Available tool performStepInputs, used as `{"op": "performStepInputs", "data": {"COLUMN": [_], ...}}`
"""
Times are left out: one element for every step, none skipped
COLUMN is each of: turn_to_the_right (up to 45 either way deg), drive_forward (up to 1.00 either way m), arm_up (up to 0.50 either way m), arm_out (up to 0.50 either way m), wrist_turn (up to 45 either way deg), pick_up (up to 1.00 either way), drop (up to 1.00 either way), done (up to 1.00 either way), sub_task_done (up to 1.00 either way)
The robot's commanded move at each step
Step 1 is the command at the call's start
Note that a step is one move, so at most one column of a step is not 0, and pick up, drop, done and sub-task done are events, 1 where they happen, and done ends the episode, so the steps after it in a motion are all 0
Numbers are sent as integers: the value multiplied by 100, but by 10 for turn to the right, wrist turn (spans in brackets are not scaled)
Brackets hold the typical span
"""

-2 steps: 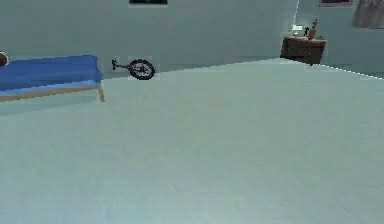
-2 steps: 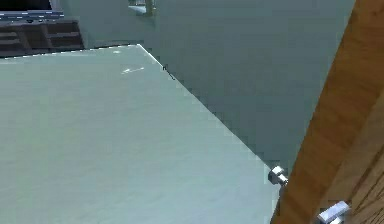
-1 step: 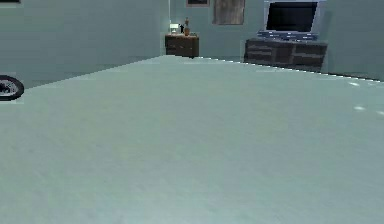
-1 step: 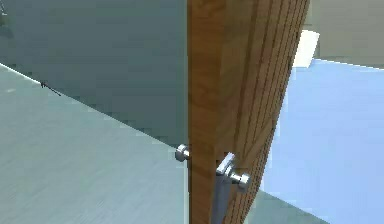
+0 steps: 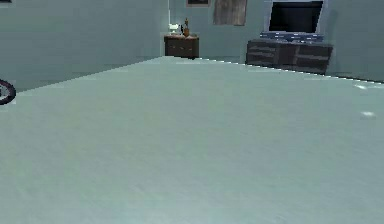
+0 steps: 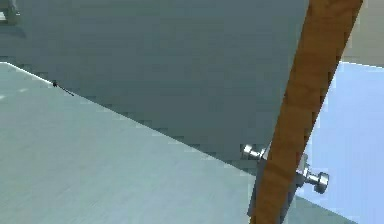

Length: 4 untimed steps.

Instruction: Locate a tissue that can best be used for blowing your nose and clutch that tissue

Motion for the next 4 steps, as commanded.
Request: {"op": "performStepInputs", "data": {"turn_to_the_right": [-450, -210, 0, 450], "drive_forward": [0, 0, 5, 0], "arm_up": [0, 0, 0, 0], "arm_out": [0, 0, 0, 0], "wrist_turn": [0, 0, 0, 0], "pick_up": [0, 0, 0, 0], "drop": [0, 0, 0, 0], "done": [0, 0, 0, 0], "sub_task_done": [0, 0, 0, 0]}}
